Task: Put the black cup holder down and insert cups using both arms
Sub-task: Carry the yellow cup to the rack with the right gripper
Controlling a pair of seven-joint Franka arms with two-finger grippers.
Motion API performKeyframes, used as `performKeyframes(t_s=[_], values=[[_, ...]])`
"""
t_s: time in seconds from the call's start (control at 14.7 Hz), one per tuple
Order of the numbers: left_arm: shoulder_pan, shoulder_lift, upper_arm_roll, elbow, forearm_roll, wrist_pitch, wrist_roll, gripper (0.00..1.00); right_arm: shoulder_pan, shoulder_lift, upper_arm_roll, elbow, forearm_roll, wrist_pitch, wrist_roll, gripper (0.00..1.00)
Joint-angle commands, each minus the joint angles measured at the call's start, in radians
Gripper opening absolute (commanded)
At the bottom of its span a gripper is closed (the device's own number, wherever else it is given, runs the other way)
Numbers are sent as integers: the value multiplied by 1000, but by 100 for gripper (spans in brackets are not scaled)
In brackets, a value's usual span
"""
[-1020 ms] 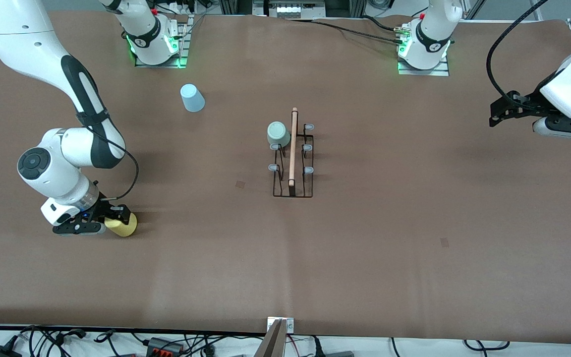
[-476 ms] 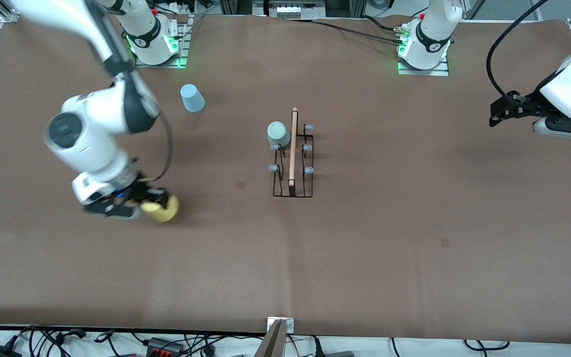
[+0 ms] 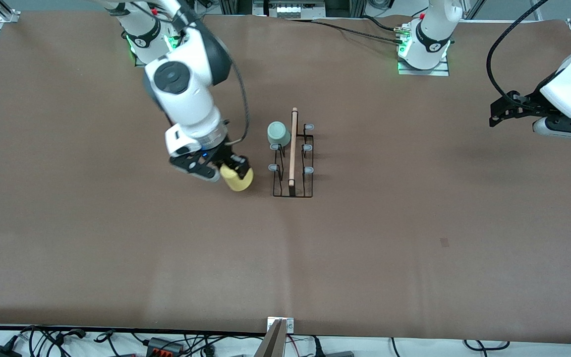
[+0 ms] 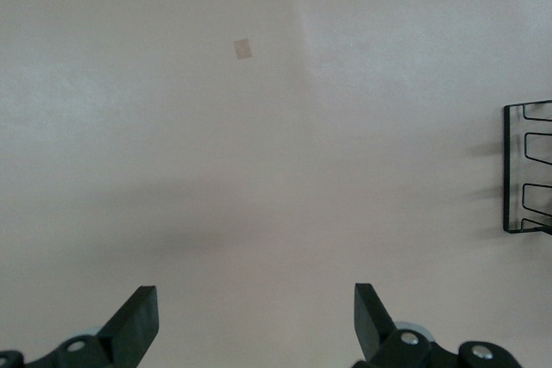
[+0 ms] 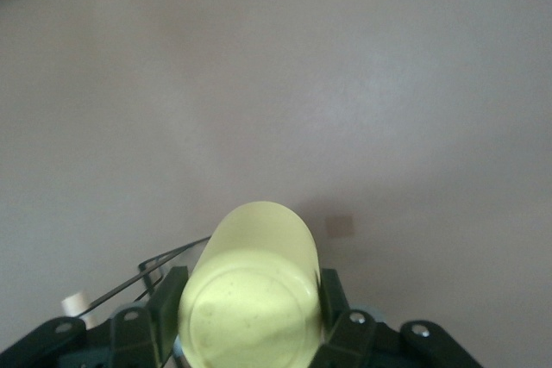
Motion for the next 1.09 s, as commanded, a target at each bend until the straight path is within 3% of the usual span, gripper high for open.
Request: performKeyframes(t_s=[0.0, 0.34, 1.02], values=[[-1, 0, 6, 11, -21, -14, 22, 100, 36, 39, -2, 113, -17, -105, 80, 18], [-1, 0, 6, 11, -21, -14, 22, 100, 103, 129, -2, 199, -83, -107, 183, 19], [-1, 0, 6, 11, -21, -12, 22, 100, 145, 215, -2, 245, -88, -85, 172, 23]])
